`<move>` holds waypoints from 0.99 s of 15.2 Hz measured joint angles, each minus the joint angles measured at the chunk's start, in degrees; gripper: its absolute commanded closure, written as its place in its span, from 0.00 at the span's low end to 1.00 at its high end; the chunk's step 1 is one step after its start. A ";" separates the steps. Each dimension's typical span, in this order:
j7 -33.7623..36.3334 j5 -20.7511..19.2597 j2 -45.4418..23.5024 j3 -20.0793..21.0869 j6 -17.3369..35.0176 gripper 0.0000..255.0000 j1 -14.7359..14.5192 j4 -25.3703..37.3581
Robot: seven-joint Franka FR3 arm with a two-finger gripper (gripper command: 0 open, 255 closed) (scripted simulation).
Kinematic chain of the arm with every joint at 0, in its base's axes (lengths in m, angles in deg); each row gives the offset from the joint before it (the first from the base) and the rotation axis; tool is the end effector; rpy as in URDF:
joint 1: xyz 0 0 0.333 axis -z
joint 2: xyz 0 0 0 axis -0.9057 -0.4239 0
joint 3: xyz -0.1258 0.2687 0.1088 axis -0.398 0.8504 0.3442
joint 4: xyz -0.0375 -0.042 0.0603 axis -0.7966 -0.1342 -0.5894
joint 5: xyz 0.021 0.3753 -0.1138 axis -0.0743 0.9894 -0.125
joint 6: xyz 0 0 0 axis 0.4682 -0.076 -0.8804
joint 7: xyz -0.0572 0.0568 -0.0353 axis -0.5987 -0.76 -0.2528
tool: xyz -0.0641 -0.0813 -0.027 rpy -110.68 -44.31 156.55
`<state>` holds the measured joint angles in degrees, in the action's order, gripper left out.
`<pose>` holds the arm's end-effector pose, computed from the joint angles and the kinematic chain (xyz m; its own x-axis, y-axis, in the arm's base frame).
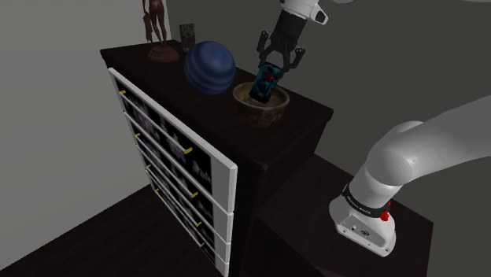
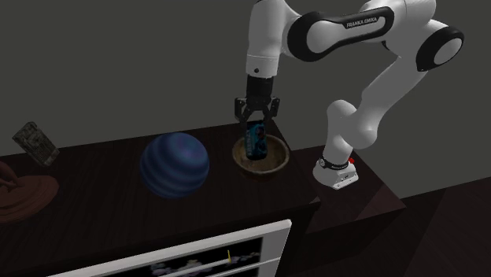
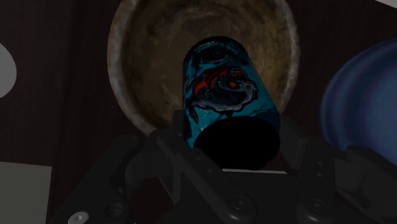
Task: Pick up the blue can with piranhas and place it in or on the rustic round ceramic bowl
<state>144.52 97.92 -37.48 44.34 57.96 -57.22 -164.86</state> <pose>0.3952 0.0142 0.5756 0.1837 -0.9630 -0.1972 -0.9730 -0.1496 -0.1759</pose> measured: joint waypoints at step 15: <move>2.48 -1.04 -2.43 -0.76 -10.82 1.00 0.20 13.49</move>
<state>147.00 96.87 -39.90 43.58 47.13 -57.02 -151.37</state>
